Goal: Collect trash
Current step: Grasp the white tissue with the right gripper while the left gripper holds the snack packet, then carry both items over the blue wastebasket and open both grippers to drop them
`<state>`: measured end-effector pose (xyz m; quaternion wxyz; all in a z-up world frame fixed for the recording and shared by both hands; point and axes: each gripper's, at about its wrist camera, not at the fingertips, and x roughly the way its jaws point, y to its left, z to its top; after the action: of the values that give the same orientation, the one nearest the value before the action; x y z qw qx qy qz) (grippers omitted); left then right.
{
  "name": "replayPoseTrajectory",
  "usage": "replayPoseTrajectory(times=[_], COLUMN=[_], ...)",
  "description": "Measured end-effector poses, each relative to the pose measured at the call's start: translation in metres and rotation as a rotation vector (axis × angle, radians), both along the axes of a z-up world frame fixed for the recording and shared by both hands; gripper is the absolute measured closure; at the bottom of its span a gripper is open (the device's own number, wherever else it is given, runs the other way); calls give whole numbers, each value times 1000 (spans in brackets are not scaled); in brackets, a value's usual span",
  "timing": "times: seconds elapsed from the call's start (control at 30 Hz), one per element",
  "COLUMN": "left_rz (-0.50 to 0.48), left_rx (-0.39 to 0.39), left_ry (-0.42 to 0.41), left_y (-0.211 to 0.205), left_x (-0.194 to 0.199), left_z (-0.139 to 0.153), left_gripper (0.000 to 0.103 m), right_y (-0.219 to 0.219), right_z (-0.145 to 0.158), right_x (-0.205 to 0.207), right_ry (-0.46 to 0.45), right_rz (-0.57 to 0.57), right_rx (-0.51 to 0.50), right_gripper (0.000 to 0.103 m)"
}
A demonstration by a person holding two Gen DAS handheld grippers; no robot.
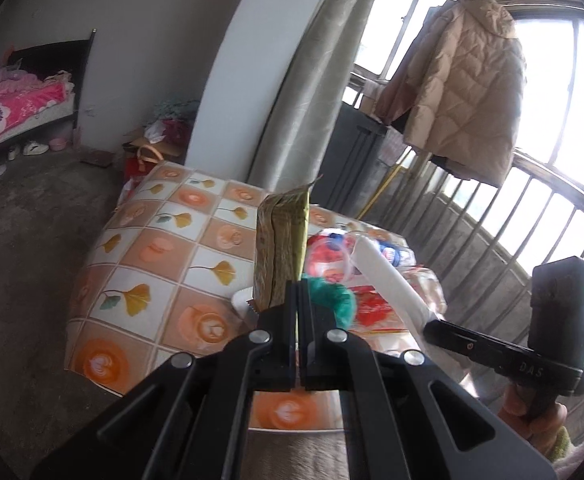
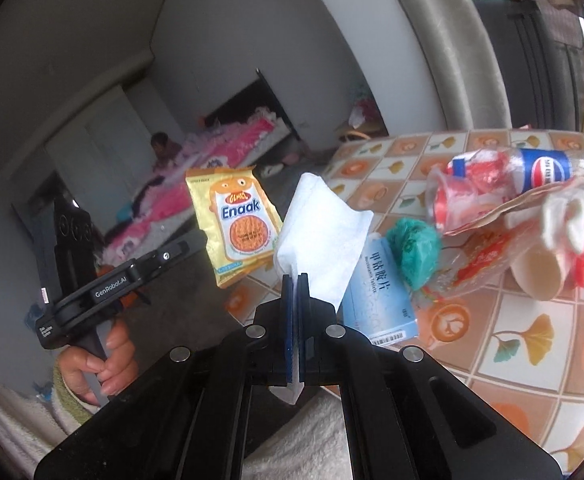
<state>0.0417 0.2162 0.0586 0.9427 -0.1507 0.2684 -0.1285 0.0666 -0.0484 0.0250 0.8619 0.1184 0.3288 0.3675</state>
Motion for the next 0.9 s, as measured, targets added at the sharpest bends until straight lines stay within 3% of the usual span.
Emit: replayPoseTrajectory(times=[0.17,0.4,0.67,0.9], left_rz=[-113,-362,-719,-992], left_rx=[-29,-40,-28,42], left_ry=[-15,-48,28,199], left_y=[-31,-127,-293,-467], left_x=[-10,-1,16,15], left_z=[21,41,34,-14], left_gripper=[103,103,103,103], right_y=[-51,-154,-284,-378], right_z=[16,23,7,-49], right_x=[-23,-69,-137,-176], right_ry=[-43,-78,-38,133], right_rz=[-88,-379,-778,-1050], right_rx=[63,90,153,314], right_gripper=[103,103,102,102])
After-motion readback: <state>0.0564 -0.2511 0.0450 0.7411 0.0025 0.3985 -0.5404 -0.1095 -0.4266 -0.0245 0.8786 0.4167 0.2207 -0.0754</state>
